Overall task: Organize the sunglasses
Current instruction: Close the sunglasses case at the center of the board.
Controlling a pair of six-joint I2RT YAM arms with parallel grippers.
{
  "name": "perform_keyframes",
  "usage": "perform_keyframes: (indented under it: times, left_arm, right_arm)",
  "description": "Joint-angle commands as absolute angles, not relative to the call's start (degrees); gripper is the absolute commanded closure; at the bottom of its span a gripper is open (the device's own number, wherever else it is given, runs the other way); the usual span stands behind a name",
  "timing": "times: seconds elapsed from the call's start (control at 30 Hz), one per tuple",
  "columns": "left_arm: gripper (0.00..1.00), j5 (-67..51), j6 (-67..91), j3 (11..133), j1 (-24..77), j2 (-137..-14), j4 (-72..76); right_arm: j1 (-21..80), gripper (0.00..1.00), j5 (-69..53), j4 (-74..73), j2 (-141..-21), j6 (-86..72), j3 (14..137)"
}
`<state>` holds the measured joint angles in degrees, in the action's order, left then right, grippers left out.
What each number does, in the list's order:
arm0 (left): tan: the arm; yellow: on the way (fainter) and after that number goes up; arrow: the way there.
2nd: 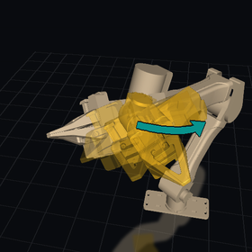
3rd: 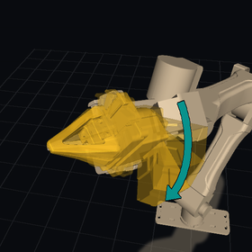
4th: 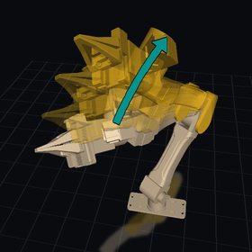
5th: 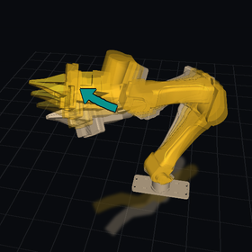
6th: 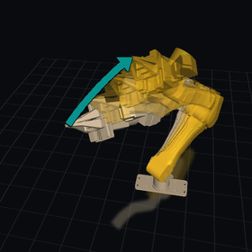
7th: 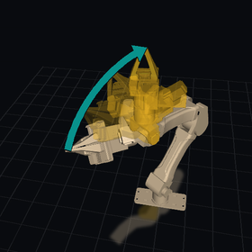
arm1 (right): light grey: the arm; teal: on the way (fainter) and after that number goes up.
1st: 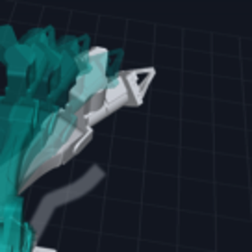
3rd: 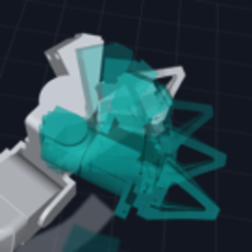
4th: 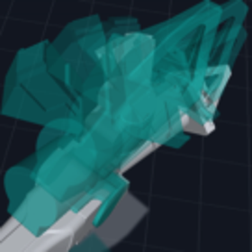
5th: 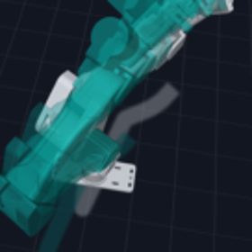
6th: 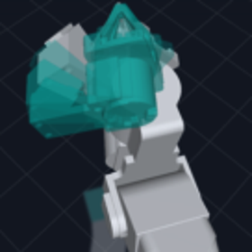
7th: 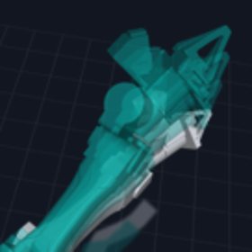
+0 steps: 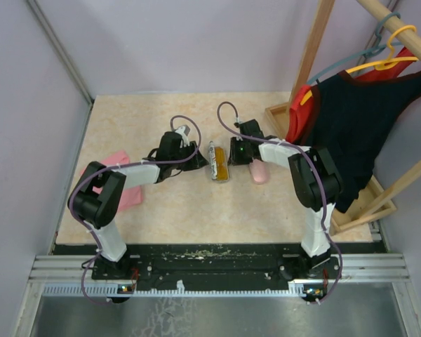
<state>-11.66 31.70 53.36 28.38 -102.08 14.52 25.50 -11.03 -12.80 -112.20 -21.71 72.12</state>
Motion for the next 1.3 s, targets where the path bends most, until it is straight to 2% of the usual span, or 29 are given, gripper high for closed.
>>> perform_keyframes:
  times: [0.0,0.63,0.87,1.27]
  left_arm:
    - [0.53,-13.8,32.8,54.3,28.9,-99.5,17.1]
    - [0.53,-16.2,36.4,52.9,29.1,-98.1,21.3]
    - [0.56,-16.3,36.5,52.4,29.2,-98.9,21.6]
    - [0.57,-13.3,35.3,53.2,29.5,-99.6,17.0]
  right_arm:
    - [25.8,0.73,-14.0,-10.0,-113.3,-22.9,73.4]
    - [25.8,0.77,-16.2,-8.3,-113.4,-23.6,71.7]
    - [25.8,0.78,-16.6,-8.1,-113.3,-23.7,71.4]
    - [25.7,0.78,-16.2,-8.3,-113.2,-23.5,71.1]
